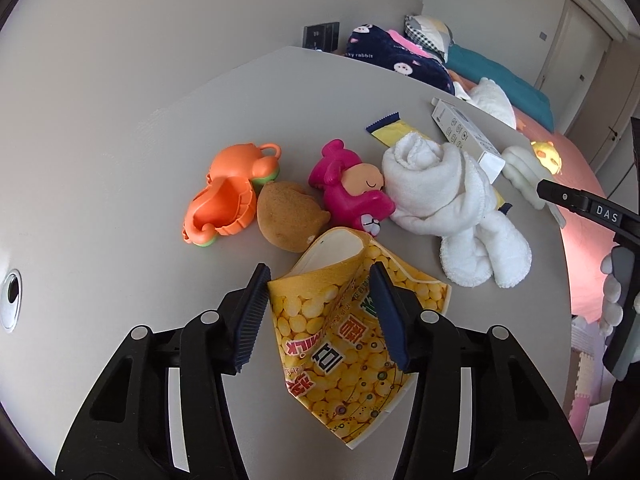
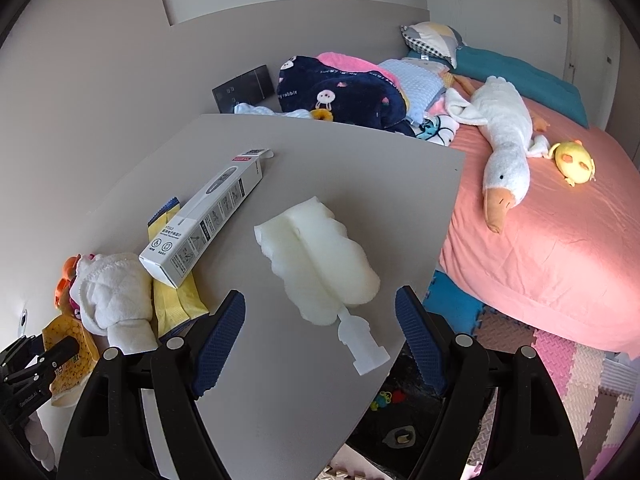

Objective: Collect trash
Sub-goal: 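Grasp the yellow snack bag with left tool while right tool grasps the white foam sponge, then carry the snack bag and foam sponge toward the black bin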

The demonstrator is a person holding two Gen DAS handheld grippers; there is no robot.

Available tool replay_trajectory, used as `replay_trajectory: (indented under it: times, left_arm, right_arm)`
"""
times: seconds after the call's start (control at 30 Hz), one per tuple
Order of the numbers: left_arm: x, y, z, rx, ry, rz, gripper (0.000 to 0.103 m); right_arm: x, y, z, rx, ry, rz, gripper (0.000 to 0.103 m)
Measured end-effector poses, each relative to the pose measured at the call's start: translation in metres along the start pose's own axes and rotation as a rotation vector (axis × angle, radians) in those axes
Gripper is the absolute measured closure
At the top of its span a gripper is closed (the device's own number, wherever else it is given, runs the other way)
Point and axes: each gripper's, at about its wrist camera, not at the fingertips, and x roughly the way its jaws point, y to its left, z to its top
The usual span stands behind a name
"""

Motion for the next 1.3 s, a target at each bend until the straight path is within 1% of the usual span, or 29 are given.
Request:
replay_trajectory:
  times: [0.13,0.3,0.47,0.53,0.6,0.67,0.7,1.0,1.3]
  left_arm:
    - [0.001,-0.003,0.002,0.016,-0.007,0.012,0.058]
    - [0.002,0.002,0.005,-0.007,-0.01,-0.006,0.059]
    - [0.001,0.003,0.004,-0.013,-0.015,-0.004,0.059]
    - [0.001,0.003,0.004,-0.017,-0.016,0.0,0.059]
    - [0.0,0.003,0.003,-0.024,-0.019,0.008,0.059]
    - [-0.001,0.003,0.002,-0.032,-0.022,0.012,0.059]
    - [-0.002,0.003,0.002,-0.034,-0.023,0.013,0.059]
    - [-0.023,-0.001,-0.007,-0.045,-0.048,0.01,0.06]
    - [-0.045,-0.012,-0.013,-0.059,-0.088,-0.007,0.06]
  right_arm:
    - [0.01,0.002,0.005,-0.015,0.003,-0.009,0.025]
    - [0.024,0.005,0.015,-0.027,0.013,-0.014,0.025]
    - [0.033,0.005,0.018,-0.026,0.031,-0.005,0.025]
    - [0.035,0.006,0.017,-0.034,0.042,-0.005,0.036]
    - [0.032,0.007,0.016,-0.046,0.041,-0.019,0.053]
    - [0.029,0.007,0.014,-0.038,0.046,-0.009,0.062]
    - [0.027,0.008,0.013,-0.034,0.044,-0.012,0.064]
    - [-0.009,0.01,0.008,-0.035,-0.002,0.003,0.065]
    - [-0.044,0.004,-0.005,-0.017,-0.024,0.001,0.065]
